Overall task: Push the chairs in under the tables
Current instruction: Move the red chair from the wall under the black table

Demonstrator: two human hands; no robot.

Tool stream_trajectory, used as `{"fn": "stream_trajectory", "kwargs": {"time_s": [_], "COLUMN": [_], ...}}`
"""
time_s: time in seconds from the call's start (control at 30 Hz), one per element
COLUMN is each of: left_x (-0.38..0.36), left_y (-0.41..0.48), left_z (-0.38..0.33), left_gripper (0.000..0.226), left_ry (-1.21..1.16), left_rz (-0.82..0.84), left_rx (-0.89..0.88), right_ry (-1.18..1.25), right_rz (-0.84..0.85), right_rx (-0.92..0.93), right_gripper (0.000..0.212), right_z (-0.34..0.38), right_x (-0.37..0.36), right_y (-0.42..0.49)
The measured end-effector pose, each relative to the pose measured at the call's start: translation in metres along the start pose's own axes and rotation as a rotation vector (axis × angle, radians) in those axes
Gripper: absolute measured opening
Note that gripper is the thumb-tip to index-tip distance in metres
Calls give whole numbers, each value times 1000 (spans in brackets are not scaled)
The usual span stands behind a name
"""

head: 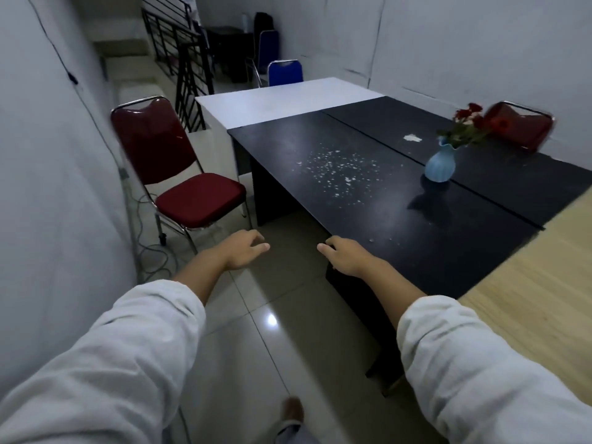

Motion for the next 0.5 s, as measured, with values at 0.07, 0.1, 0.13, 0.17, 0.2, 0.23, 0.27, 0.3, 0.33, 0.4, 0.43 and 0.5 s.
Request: {"fn": "stream_trajectory", "kwargs": {"time_s": [0.07,0.1,0.13,0.17,0.2,0.23,0.27,0.3,0.33,0.4,0.43,0.5], "left_x": [15,22,29,38,45,56,64,74,85,103,111,121], "left_y": [22,34,45,56,66,79,87,96,105,119,125,134], "left_z": [25,38,50,64,75,90,101,115,127,149,163,187], "left_gripper": [50,49,49,49,49,49,48,48,48,47,47,48], "left_ry": [-7,-11,-21,-32,-38,-46,-57,-69,-73,-100,-111,-123], "left_rz": [-7,-8,-8,-8,-5,-1,0,-5,-16,-49,-56,-53], "left_rx": [18,30,39,52,63,84,103,128,147,175,194,222], "right_ry": [-12,-16,-22,-24,-31,-32,-27,-28,-34,-33,-35,-32], "right_rz": [14,19,22,34,44,66,87,107,122,134,144,178], "right_rx": [23,37,50,63,74,83,85,90,102,124,136,158], "right_gripper": [55,55,55,55,55,55,55,56,56,57,57,58], "right_z": [21,32,43,56,66,81,92,104,118,140,152,173], "right_x": [-3,-4,-6,-7,-8,-9,-10,-12,-14,-17,-20,-30], "right_y": [37,56,74,95,113,136,153,171,190,221,239,264]}}
Point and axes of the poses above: each hand's wrist, its own y-axis towards the middle knuckle, its own x-axis out of the back of the hand, z = x × y, the point moved 7 cm from there along y, towards the middle knuckle, and after that the axes turned 1 degree about -y, right-handed, at the moved point
